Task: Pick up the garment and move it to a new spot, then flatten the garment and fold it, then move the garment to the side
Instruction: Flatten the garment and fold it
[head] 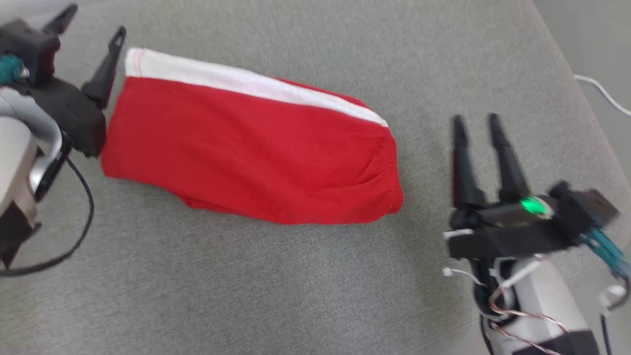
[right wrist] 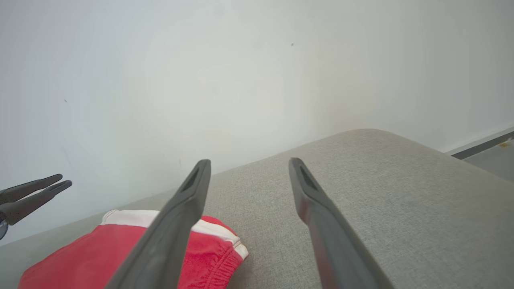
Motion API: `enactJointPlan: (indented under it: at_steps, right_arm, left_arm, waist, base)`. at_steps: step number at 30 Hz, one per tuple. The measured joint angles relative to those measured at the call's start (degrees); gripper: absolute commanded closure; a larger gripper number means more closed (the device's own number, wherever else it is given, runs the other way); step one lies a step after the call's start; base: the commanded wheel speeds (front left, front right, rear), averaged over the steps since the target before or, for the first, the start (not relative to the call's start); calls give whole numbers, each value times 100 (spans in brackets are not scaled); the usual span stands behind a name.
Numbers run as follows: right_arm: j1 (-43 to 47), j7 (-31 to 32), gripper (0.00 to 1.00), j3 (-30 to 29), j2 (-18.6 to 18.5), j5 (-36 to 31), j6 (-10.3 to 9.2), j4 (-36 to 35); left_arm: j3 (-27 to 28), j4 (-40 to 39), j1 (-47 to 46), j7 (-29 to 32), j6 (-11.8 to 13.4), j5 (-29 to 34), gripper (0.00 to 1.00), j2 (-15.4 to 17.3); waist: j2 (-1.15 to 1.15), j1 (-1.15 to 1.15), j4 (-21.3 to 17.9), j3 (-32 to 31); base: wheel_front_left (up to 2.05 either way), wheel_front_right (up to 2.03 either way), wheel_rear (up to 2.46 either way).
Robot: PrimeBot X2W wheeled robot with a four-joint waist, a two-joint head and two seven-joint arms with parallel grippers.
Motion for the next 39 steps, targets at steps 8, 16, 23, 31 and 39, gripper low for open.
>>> enactJointPlan:
  at_steps: [8, 16, 23, 31, 39]
  right_arm:
    - [677, 1, 0, -524, 78, -424, 0, -458]
    - [1072, 1, 0, -442, 190, -549, 0, -381]
    - [1076, 1, 0, -258, 241, -513, 0, -323]
    - [1038, 1, 0, -216, 254, -486, 0, -272]
    - [1040, 1, 0, -212, 258, -466, 0, -232]
  left_arm:
    - [32, -413, 624, -23, 0, -248, 0, 176]
    - [-553, -909, 947, 733, 3, -964, 0, 480]
    - [-975, -937, 1091, 1856, 3, -1574, 0, 737]
    - [-1080, -697, 1061, 2605, 5, -1748, 0, 721]
    - [-884, -742, 1121, 3041, 47, -2410, 100, 500]
  waist:
    - [-1, -1, 134, -512]
    - [-1, 0, 61, -635]
    - [0, 0, -126, -569]
    - [-1, 0, -283, -488]
    - [0, 1, -286, -550]
  base:
    - [0, 0, 0]
    - [0, 0, 0]
    - [0, 0, 0]
    - [0, 0, 0]
    - [0, 0, 0]
